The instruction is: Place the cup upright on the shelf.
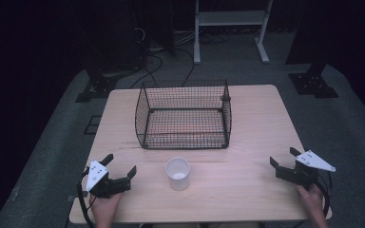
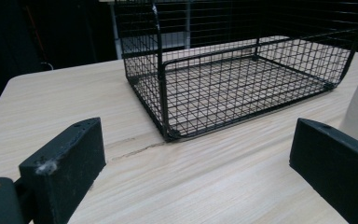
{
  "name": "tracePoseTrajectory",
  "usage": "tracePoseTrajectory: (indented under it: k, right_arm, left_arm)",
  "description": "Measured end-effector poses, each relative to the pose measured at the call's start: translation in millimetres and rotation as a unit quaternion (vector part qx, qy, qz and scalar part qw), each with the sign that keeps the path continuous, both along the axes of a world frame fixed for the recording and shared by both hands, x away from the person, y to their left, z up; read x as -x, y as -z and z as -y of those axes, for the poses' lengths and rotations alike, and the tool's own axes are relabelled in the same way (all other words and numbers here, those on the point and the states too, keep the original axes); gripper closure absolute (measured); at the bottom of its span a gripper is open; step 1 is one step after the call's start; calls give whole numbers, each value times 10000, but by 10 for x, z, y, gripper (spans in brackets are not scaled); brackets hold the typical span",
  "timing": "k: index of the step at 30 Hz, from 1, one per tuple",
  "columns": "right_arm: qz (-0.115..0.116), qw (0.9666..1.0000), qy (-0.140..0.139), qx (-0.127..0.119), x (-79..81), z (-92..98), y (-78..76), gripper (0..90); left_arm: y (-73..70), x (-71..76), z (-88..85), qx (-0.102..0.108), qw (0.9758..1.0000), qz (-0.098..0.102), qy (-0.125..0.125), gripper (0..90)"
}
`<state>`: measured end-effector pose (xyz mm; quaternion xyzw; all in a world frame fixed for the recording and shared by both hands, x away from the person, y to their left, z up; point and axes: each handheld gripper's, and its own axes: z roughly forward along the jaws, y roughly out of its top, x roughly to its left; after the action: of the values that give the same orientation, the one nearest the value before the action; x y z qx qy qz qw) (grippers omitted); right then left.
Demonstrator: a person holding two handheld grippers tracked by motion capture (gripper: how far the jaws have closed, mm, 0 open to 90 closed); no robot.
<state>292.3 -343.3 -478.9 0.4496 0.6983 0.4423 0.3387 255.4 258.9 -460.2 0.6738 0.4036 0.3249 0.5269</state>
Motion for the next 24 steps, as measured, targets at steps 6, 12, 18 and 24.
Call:
tracePoseTrajectory:
  k: [6, 12, 18, 24]
  right_arm:
    - [-1, 10000, 0, 14, 0, -4, 0, 130]
    - [-7, 10000, -7, 16, -1, -5, 0, 130]
    - [-16, 10000, 7, 26, -3, -6, 0, 130]
    - [-17, 10000, 40, 38, -5, -9, 0, 131]
  left_arm:
    - [-24, 0, 73, -76, 9998, 47, 193, 21]
    - [-33, 1, 176, -170, 9992, 43, 362, 21]
    - [-46, 1, 238, -197, 9985, 24, 503, 21]
    - [-66, 14, 276, -201, 9975, 20, 673, 21]
